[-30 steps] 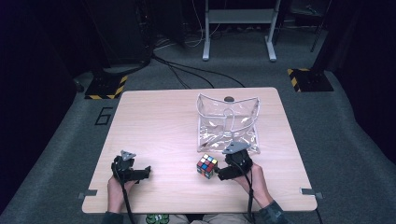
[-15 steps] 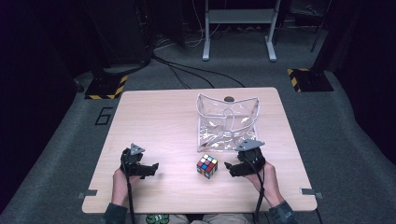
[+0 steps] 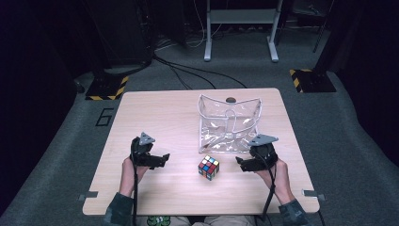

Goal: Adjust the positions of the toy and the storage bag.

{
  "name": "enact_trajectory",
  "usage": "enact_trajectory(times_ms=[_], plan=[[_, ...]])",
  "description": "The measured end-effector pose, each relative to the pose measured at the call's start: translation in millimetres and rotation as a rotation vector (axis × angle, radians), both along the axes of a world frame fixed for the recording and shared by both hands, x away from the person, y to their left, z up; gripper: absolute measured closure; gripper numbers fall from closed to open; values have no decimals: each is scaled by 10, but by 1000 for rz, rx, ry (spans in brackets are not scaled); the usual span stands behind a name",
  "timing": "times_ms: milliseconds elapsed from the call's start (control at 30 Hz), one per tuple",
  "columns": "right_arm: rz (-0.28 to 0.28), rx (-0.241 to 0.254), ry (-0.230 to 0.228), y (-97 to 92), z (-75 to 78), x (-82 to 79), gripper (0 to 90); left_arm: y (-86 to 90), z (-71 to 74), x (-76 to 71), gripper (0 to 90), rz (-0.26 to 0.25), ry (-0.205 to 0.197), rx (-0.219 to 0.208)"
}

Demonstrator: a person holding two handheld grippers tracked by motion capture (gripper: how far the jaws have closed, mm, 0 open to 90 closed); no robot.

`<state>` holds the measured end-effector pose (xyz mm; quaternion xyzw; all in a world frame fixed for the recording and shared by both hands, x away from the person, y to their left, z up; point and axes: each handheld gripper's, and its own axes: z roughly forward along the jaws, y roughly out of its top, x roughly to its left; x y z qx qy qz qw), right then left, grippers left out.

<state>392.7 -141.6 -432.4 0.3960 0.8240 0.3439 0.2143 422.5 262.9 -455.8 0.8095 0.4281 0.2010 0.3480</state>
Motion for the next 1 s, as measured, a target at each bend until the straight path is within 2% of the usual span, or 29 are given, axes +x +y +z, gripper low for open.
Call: enact_trajectory(times_ms=[367, 767, 1000], plan=[[-31, -3, -25, -101, 157, 47, 138, -240, 267, 193, 60, -57, -44, -30], [-53, -4, -33, -198, 308, 184, 136, -412, 459, 414, 64, -92, -37, -44], [-62, 13, -37, -229, 406, 255, 136, -476, 530, 551, 68, -85, -23, -46]])
